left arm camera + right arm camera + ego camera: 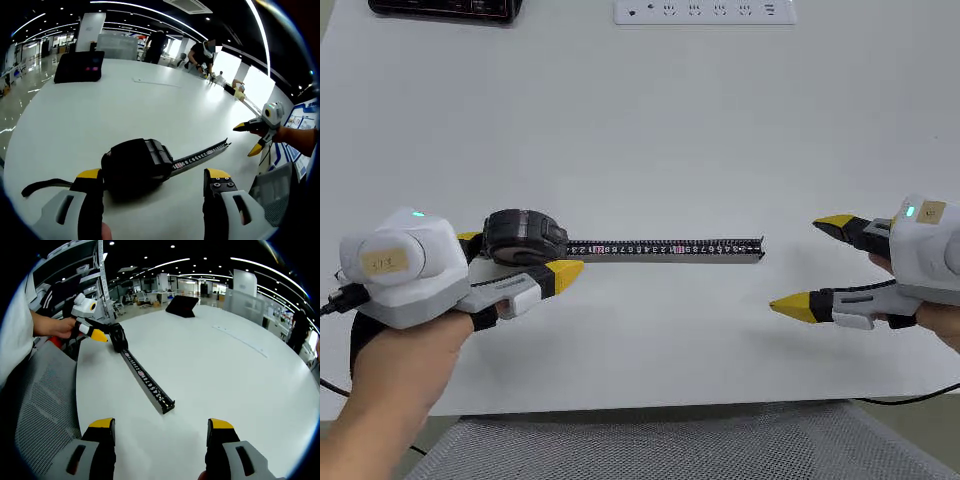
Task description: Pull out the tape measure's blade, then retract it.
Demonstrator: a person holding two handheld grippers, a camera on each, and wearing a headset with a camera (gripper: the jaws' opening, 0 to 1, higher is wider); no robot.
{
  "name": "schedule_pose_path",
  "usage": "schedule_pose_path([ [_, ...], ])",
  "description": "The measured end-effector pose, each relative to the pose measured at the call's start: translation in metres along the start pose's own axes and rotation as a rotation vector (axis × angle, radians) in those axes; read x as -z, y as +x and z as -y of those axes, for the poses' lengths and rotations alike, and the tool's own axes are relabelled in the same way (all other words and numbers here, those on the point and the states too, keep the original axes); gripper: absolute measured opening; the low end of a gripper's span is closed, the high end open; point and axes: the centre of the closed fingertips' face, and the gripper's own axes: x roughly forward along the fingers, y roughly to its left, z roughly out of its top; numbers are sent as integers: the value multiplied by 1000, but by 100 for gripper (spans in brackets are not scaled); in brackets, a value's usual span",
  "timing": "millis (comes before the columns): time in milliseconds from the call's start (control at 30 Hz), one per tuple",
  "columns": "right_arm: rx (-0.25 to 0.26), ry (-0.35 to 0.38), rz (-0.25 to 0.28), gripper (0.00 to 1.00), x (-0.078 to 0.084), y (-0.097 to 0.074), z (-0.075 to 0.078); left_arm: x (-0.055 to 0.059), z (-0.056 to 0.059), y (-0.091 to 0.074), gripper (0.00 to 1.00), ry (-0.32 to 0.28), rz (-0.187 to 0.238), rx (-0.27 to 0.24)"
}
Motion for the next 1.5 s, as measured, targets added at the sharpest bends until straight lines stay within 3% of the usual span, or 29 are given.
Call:
schedule_pose_path([
  [567,-78,-94,-62,58,-1,9,6,0,-8,7,74,9,4,-140],
  [1233,-152,-194,-142,46,-1,28,10,-2,-18,12,70,-49,26,-229],
  [1500,-170,-209,-151,45,-2,34,12,-3,-22,13,66,-69,24,-252],
])
